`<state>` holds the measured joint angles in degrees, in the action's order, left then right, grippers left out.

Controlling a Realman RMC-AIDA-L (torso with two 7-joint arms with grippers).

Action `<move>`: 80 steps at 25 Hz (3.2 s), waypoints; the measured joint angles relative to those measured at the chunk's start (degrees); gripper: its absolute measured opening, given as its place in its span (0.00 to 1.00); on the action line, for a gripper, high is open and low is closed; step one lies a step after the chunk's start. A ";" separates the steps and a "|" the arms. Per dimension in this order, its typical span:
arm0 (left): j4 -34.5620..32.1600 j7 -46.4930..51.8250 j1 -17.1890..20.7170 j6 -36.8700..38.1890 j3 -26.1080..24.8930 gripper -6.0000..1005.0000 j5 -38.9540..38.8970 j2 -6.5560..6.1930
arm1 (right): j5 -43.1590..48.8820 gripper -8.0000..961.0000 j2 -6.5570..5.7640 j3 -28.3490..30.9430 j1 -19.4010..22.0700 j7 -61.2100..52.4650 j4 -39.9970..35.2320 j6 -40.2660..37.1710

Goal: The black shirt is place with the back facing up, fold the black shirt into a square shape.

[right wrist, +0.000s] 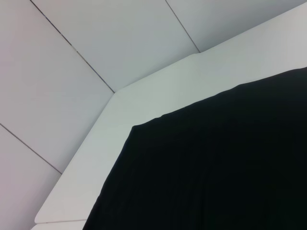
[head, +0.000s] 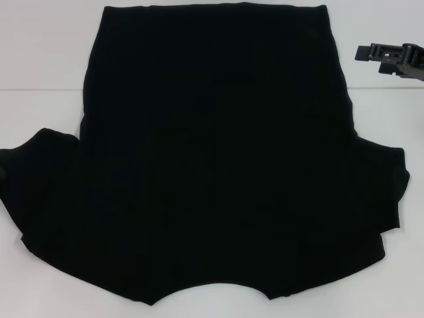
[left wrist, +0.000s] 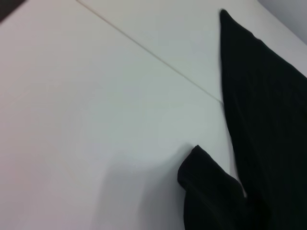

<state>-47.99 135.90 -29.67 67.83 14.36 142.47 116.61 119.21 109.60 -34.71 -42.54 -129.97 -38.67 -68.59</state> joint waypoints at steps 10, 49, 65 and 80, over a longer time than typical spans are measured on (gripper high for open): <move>-0.01 1.72 -0.20 -0.63 -2.79 0.03 -0.25 -0.56 | -0.04 0.92 0.00 0.00 0.06 -0.10 0.00 0.01; 0.45 0.60 -9.65 9.32 21.54 0.04 0.05 -0.56 | 0.07 0.92 0.00 -0.02 -0.04 -0.11 0.20 0.38; -3.82 -9.20 -6.31 15.44 14.13 0.30 -6.39 0.08 | 0.25 0.92 -0.33 -0.29 0.18 -0.11 0.36 0.08; -3.26 -30.89 -1.59 24.52 12.98 0.67 -10.38 1.83 | 16.58 0.91 -3.77 -0.31 2.69 -11.58 -5.19 -16.08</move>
<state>-51.24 105.01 -31.26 92.35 27.34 132.08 118.44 135.79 105.83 -35.02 -39.85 -141.55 -43.86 -84.68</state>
